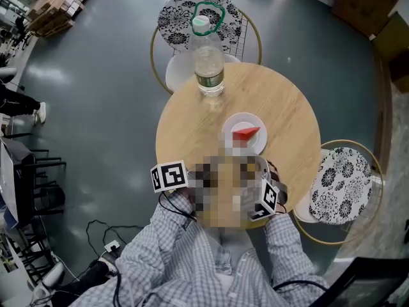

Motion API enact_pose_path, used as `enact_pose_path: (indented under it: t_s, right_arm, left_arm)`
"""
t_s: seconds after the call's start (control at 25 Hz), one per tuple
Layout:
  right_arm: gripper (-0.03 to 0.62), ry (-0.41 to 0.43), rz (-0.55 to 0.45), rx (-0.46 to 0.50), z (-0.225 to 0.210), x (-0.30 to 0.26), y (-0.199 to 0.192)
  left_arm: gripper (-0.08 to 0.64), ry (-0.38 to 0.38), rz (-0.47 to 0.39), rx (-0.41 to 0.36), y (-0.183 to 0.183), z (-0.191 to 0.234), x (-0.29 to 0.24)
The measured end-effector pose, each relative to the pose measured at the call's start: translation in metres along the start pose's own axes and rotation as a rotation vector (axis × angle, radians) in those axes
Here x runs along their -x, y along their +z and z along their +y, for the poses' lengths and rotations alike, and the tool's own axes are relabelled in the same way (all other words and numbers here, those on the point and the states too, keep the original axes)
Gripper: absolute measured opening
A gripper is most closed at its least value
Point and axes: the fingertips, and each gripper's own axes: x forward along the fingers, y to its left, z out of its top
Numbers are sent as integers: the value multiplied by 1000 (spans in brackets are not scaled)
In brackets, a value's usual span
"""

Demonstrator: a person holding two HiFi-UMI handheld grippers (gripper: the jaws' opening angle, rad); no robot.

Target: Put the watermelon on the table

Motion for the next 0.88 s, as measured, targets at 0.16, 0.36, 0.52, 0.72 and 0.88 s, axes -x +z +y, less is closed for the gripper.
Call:
enact_pose_path:
  t_s: [0.16,0.36,0.52,0.72,0.88]
  right_arm:
    - [89,5,-121,-244,-10,28,15]
    - [8,-6,-256,-507,-22,65,18]
    - [8,10,-330,-624,-17,96,16]
    - [8,-1,-384,-672,-8,133,10]
    - [8,-16,-430,-743,-2,163,0]
  left_arm:
    - [8,-26,-6,-44,-2,-13,6]
    - [8,-57,16,-136,-13,-38,15]
    - [8,-90,27,-203,-28,-61,28]
    - [8,-139,15,-251,-46,-87,49]
    - [8,-174,4,-266,-65,-104,64]
